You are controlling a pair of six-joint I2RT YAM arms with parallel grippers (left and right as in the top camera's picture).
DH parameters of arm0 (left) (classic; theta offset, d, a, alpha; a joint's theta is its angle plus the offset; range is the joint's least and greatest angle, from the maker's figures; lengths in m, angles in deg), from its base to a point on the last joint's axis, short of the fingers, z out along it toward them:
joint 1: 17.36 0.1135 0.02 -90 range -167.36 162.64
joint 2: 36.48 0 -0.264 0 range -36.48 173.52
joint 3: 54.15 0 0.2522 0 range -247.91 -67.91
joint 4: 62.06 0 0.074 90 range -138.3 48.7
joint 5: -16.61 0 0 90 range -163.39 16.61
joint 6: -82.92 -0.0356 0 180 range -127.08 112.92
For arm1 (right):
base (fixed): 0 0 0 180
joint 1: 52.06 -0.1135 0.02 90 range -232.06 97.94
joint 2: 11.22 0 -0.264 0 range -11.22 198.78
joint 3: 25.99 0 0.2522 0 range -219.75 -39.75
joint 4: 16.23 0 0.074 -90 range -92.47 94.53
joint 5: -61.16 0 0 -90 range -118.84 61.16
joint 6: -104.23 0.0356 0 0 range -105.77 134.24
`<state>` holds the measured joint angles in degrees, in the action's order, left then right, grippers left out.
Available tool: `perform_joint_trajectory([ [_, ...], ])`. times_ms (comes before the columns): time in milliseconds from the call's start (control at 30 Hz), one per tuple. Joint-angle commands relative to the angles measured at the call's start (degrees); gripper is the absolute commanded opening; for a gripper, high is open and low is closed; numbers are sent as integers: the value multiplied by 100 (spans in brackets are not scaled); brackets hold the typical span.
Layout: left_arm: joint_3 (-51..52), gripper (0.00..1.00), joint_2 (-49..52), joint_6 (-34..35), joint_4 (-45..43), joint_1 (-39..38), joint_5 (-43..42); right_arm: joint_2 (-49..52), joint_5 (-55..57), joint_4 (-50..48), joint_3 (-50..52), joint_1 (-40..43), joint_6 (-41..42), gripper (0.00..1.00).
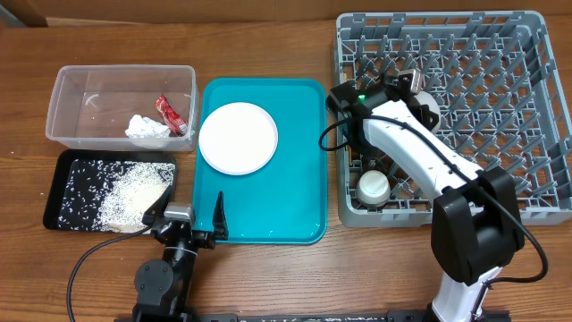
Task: Sort waste into correct bins and load items into the dishwasher
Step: 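Set the grey bowl upright in the rack beside the pink bowl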
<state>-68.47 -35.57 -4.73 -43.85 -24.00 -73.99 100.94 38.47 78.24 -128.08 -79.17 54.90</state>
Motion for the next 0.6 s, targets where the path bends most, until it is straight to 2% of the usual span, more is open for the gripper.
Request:
perform_joint_trajectory([
  [0, 26, 100, -17, -109, -2, 26, 79, 109, -264, 46, 61, -188, 184, 4],
  [167, 26, 100, -17, -109, -2, 26, 79, 101, 713, 22, 46, -229, 225, 4],
  [300, 26, 100, -17, -109, -2, 26, 79, 101, 1259, -382, 48, -136, 188, 4],
  [500, 26, 100, -17, -109, -2, 26, 79, 111, 896, -1480, 55, 52, -1196, 4],
  [567, 26, 100, -17, -109, -2, 26, 79, 114, 833, -1582, 61, 50, -1331, 4],
])
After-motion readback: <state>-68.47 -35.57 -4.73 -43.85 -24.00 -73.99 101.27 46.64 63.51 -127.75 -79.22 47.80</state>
